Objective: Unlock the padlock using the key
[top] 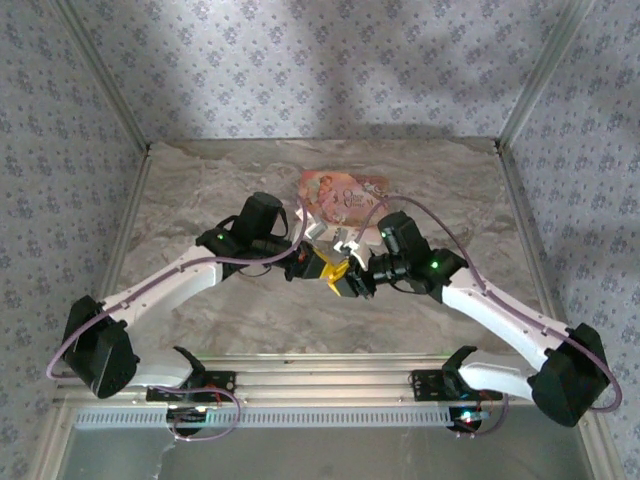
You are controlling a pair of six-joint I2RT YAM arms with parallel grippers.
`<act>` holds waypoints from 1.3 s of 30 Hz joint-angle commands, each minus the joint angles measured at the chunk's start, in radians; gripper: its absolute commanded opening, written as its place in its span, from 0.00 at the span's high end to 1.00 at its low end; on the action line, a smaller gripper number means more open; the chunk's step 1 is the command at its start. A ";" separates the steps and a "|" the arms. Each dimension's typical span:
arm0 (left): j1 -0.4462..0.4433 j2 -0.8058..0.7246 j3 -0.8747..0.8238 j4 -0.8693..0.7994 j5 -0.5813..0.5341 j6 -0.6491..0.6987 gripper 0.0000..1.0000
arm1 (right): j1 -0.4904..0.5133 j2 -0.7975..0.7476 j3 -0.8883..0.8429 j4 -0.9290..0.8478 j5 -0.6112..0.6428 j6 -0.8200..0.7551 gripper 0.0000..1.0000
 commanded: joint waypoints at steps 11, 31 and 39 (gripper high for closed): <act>0.116 0.062 -0.230 0.625 -0.158 -0.713 1.00 | -0.152 -0.209 -0.278 0.472 0.340 0.767 0.42; 0.033 0.127 -0.175 0.962 -0.132 -1.043 1.00 | -0.093 -0.031 -0.170 0.724 0.430 1.170 0.49; 0.032 0.117 -0.182 0.969 -0.137 -1.055 1.00 | -0.088 0.007 -0.180 0.793 0.413 1.228 0.64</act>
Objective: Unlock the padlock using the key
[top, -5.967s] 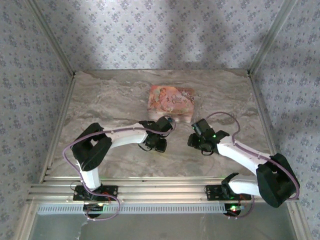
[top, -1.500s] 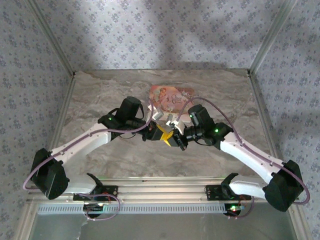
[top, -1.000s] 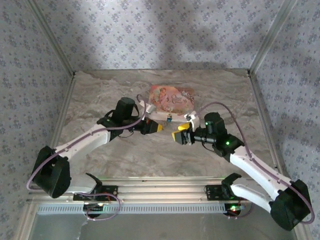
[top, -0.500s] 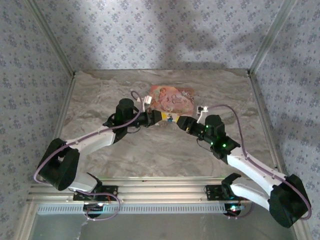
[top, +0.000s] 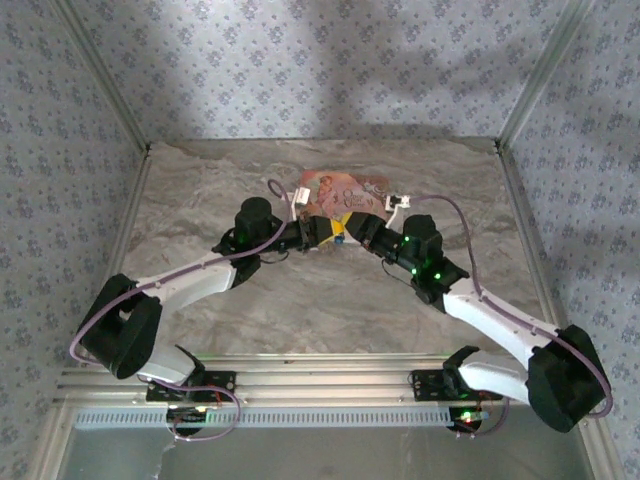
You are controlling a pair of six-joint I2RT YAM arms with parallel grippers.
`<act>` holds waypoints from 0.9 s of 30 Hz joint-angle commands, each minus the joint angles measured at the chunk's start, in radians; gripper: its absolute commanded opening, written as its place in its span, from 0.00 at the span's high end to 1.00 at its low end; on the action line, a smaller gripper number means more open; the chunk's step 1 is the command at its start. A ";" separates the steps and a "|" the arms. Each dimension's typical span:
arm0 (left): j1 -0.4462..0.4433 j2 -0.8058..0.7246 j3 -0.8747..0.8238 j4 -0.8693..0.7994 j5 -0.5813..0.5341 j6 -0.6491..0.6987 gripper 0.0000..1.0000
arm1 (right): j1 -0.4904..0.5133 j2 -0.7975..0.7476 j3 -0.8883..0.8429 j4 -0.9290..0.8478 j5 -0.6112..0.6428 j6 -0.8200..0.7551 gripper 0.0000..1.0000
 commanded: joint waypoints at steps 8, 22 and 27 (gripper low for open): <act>0.012 -0.009 0.009 0.096 -0.013 -0.060 1.00 | 0.027 -0.034 -0.007 0.061 0.018 0.061 0.63; 0.024 -0.020 -0.021 0.166 -0.020 -0.112 1.00 | 0.047 -0.031 -0.012 0.087 0.031 0.069 0.89; 0.025 -0.027 -0.026 0.167 -0.017 -0.111 1.00 | 0.046 -0.037 -0.025 0.100 0.045 0.065 1.00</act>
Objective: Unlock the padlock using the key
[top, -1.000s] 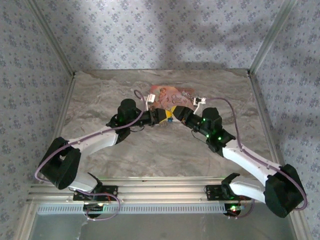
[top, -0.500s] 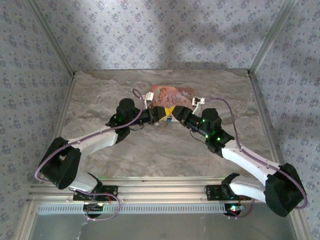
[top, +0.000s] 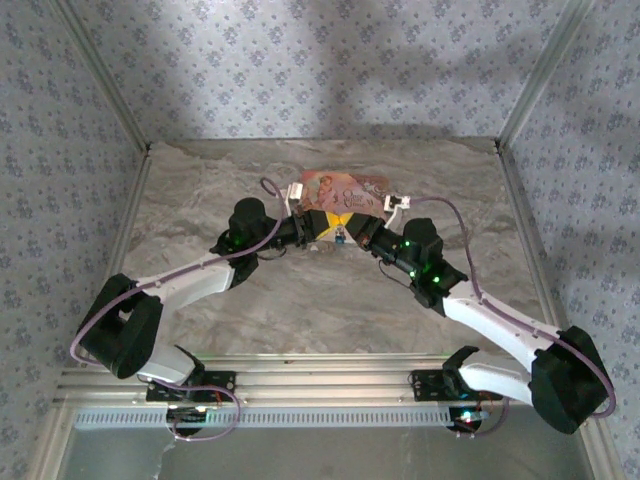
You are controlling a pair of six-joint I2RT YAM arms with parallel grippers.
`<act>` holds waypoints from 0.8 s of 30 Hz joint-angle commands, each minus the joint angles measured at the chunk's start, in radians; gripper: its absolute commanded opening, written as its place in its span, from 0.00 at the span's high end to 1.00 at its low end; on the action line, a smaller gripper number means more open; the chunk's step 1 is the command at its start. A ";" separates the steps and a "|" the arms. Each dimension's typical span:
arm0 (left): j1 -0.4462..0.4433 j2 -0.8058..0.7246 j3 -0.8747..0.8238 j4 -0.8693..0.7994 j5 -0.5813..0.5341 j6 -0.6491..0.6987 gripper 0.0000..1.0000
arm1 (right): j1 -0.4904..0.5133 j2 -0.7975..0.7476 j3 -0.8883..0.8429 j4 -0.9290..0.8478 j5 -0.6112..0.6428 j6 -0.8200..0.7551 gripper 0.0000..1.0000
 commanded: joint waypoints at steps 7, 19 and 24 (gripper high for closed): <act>0.018 -0.074 0.025 -0.136 0.045 0.151 0.84 | -0.022 -0.063 0.044 -0.153 -0.036 -0.186 1.00; 0.052 -0.428 0.056 -0.839 -0.171 1.014 0.47 | -0.024 0.138 0.713 -1.424 -0.153 -1.121 1.00; -0.009 -0.444 -0.003 -0.744 0.017 1.195 0.47 | 0.027 0.162 0.757 -1.464 -0.262 -1.226 1.00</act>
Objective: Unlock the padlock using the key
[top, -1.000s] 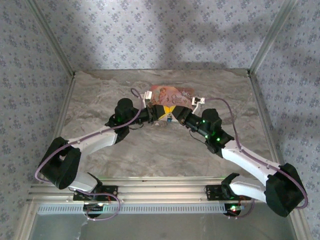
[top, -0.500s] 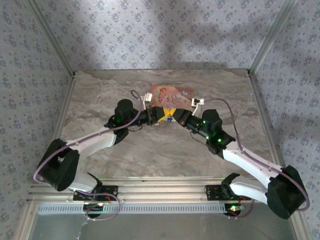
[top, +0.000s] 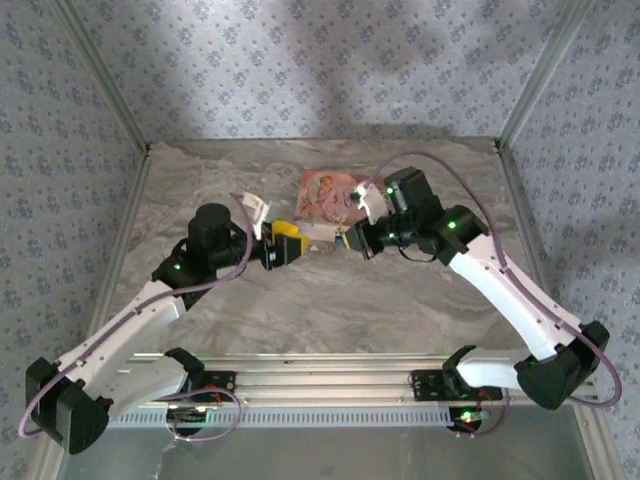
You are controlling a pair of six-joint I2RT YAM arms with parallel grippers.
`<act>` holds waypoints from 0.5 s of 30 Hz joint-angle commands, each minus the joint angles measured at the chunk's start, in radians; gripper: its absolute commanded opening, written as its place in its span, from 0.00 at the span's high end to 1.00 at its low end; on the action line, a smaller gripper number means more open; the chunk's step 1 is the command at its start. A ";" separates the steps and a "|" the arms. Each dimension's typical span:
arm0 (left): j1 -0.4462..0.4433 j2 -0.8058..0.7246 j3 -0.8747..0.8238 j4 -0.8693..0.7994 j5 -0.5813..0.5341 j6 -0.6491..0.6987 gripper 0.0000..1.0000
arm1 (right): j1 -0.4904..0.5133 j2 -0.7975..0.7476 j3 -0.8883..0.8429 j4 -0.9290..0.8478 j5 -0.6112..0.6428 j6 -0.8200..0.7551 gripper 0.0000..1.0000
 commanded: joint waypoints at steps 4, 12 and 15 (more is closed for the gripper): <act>-0.052 0.052 -0.021 0.061 0.224 0.165 0.51 | 0.014 0.000 0.048 -0.139 -0.148 -0.169 1.00; -0.062 0.149 -0.035 0.267 0.290 -0.015 0.49 | 0.015 -0.011 0.033 -0.090 -0.194 -0.136 1.00; -0.070 0.180 -0.023 0.315 0.300 -0.054 0.49 | 0.013 -0.021 0.017 -0.064 -0.221 -0.126 1.00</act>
